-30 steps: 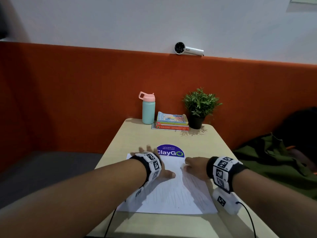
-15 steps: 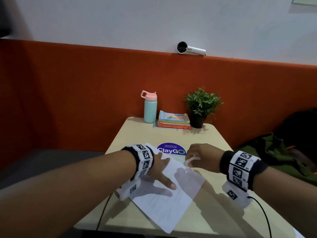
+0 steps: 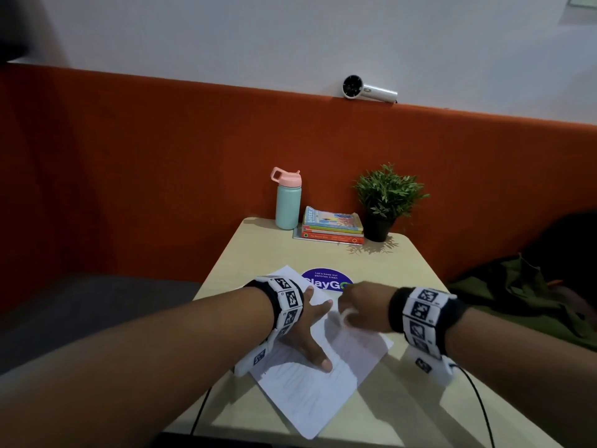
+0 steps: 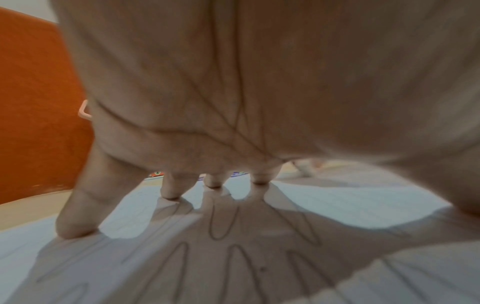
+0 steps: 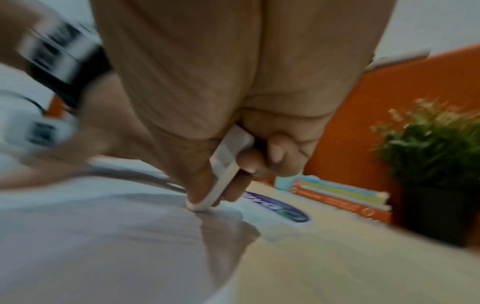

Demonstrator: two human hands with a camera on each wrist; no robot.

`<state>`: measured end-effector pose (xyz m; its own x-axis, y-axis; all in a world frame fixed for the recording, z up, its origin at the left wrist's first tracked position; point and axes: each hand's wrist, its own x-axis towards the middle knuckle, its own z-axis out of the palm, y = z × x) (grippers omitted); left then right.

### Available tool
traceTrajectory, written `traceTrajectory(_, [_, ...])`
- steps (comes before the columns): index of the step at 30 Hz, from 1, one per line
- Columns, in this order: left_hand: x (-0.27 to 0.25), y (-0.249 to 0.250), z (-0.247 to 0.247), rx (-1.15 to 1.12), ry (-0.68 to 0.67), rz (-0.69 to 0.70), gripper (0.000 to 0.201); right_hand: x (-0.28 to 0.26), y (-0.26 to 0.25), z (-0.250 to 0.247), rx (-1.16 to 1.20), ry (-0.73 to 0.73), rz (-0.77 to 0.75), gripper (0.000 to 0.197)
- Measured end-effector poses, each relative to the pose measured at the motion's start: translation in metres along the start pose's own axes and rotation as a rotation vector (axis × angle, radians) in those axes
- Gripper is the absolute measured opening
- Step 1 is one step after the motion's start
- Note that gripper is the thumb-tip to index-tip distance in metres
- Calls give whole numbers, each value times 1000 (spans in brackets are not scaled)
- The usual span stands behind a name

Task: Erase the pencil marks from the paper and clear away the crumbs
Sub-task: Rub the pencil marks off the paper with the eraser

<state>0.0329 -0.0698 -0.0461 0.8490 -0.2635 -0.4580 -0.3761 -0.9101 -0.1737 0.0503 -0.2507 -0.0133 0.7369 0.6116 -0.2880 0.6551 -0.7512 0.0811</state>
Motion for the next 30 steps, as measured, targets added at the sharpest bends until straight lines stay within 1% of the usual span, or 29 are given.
traceTrajectory(1, [0, 0, 0, -2, -1, -3, 129, 2, 5, -2, -14, 20, 21, 31])
traceTrajectory(2, [0, 1, 0, -2, 3, -2, 129, 2, 4, -2, -35, 32, 10, 30])
traceTrajectory(4, [-2, 2, 0, -4, 22, 4, 128, -5, -11, 4, -65, 5, -67, 29])
traceTrajectory(6, [-5, 3, -1, -15, 29, 7, 127, -14, -25, 11, -51, -59, -154, 30])
traceTrajectory(7, [-6, 3, -1, -18, 29, 9, 127, -13, -24, 9, -58, -66, -154, 30])
traceTrajectory(9, [-5, 2, -1, -21, 15, 8, 128, -4, -8, 0, -59, -39, -55, 30])
traceTrajectory(11, [-5, 2, -1, -22, 12, 1, 127, 1, 3, -5, -71, -3, -18, 31])
traceTrajectory(12, [-5, 2, -2, -20, 17, 5, 127, -1, -2, -6, -82, -12, -25, 31])
traceTrajectory(15, [-10, 3, -4, -34, 31, 22, 121, -13, -30, 5, -47, -79, -141, 30])
traceTrajectory(16, [-11, 4, -4, -33, 32, 24, 121, -14, -32, 7, -56, -96, -156, 30])
traceTrajectory(17, [-9, 3, -4, -27, 28, 25, 123, -12, -27, 5, -53, -90, -136, 30])
traceTrajectory(19, [-5, 2, -3, -11, 10, 9, 127, -2, -8, -3, -36, -46, -21, 30])
traceTrajectory(20, [-4, 2, -2, -7, 6, 0, 127, 0, -2, -6, -36, -27, 8, 31])
traceTrajectory(21, [-3, 2, -2, -8, 6, -4, 127, 3, 0, -5, -42, -12, 2, 30])
traceTrajectory(23, [-5, 1, -1, -24, 22, 11, 125, -1, -15, -1, -49, -22, -42, 28])
traceTrajectory(25, [-7, 1, -1, -37, 48, 29, 121, -10, -32, 7, -33, -71, -123, 29])
traceTrajectory(26, [-7, 1, -1, -41, 49, 31, 122, -11, -32, 7, -51, -85, -132, 29])
traceTrajectory(27, [-5, 1, 0, -39, 40, 25, 124, -7, -24, 4, -51, -74, -108, 29])
traceTrajectory(29, [-2, 1, 1, -15, 19, 5, 128, 0, -2, -4, -43, -29, -6, 31])
traceTrajectory(30, [-2, 1, 0, -5, 19, -1, 128, 2, 5, -6, -54, -10, 15, 32])
